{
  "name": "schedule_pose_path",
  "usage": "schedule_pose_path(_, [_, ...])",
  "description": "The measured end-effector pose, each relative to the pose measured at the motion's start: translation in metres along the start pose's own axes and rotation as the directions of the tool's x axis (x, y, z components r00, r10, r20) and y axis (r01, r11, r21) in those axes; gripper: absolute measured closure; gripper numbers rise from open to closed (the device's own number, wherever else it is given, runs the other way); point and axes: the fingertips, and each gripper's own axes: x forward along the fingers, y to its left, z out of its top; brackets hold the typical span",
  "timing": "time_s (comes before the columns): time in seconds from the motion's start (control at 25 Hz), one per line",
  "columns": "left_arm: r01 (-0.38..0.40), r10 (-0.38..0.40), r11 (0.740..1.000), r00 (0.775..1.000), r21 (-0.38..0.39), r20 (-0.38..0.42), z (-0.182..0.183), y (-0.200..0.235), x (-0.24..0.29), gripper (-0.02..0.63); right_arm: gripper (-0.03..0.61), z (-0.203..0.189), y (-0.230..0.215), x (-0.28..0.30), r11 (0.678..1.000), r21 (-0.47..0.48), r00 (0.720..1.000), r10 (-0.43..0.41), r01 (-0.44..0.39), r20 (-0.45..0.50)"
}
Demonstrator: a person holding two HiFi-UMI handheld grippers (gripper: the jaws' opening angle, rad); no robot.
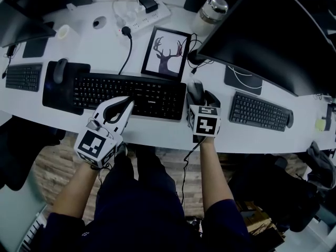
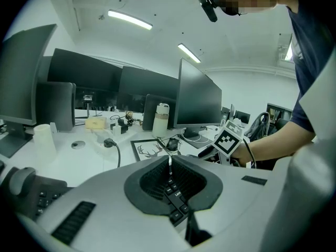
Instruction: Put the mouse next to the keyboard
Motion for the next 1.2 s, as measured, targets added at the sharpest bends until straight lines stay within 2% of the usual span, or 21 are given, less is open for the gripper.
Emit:
schedule_pose_path(0.52, [-0.011, 0.011, 1.0, 1.0, 0.007, 0.005, 0.001, -0.007, -0.005, 0.574, 0.276, 0.0, 0.001, -0.005, 0.999, 0.019, 0.998, 0.046, -0.047, 0.038])
schedule_pose_path(1.2, [-0.025, 0.024, 0.999, 1.0, 0.046, 0.012, 0.01, -0.013, -0.03, 0.574, 0.276, 0.009, 0.011, -0.03, 0.997, 0.024, 0.993, 0.064, -0.067, 0.098])
